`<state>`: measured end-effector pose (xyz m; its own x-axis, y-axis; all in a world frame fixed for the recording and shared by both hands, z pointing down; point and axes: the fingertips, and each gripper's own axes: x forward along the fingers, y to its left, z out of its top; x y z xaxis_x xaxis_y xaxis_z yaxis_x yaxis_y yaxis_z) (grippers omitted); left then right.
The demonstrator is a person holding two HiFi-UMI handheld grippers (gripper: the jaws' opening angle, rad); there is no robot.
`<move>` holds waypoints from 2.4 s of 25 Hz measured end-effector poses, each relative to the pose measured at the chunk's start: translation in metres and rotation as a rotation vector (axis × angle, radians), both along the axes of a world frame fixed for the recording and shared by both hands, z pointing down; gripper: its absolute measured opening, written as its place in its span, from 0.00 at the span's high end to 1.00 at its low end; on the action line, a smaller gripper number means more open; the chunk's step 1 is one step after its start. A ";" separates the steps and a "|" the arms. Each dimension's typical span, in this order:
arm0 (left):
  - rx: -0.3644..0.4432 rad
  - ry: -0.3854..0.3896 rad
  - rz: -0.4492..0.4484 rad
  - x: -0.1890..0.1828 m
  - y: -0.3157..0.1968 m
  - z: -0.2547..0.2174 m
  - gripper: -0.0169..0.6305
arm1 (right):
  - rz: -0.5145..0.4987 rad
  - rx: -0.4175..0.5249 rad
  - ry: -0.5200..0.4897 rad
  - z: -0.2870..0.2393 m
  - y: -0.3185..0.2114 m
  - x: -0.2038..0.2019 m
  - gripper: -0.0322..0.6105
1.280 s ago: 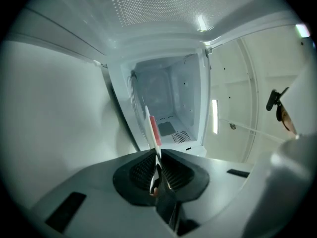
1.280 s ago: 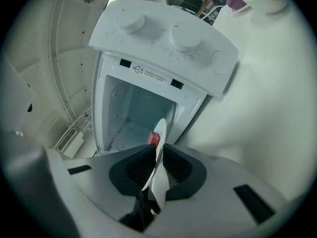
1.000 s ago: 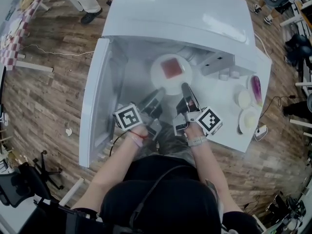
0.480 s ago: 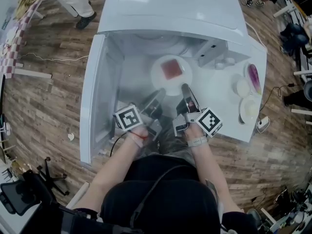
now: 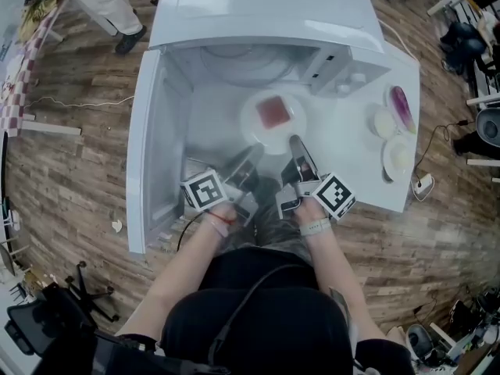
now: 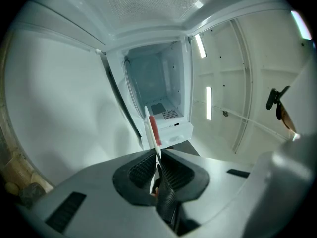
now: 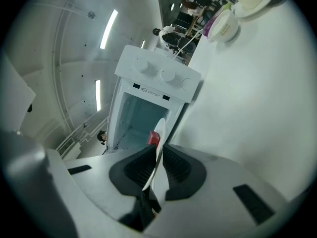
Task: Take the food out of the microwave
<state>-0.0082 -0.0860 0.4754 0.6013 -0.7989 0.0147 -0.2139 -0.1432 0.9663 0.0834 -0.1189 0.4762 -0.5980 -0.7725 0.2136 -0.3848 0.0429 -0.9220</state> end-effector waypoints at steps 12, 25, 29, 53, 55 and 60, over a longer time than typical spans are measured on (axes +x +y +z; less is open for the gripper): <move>-0.003 -0.010 0.052 0.012 0.029 0.004 0.91 | 0.042 0.007 -0.001 0.002 0.033 0.013 0.86; -0.007 -0.021 0.098 0.019 0.050 0.011 0.91 | 0.083 -0.008 -0.004 0.012 0.059 0.022 0.86; -0.012 -0.032 0.111 0.020 0.055 0.017 0.91 | 0.086 -0.005 -0.001 0.015 0.066 0.024 0.86; -0.010 -0.047 0.212 0.044 0.090 0.047 0.91 | 0.123 -0.070 0.027 0.050 0.108 0.049 0.86; -0.012 -0.045 0.209 0.044 0.092 0.049 0.91 | 0.128 -0.079 0.018 0.052 0.111 0.049 0.86; -0.013 -0.046 0.202 0.045 0.098 0.052 0.91 | 0.121 -0.079 0.021 0.055 0.115 0.050 0.86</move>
<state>0.0369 0.0124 0.5274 0.7479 -0.6615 0.0557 -0.2263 -0.1752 0.9582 0.1335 -0.0035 0.5309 -0.4964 -0.8189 0.2881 -0.4021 -0.0772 -0.9123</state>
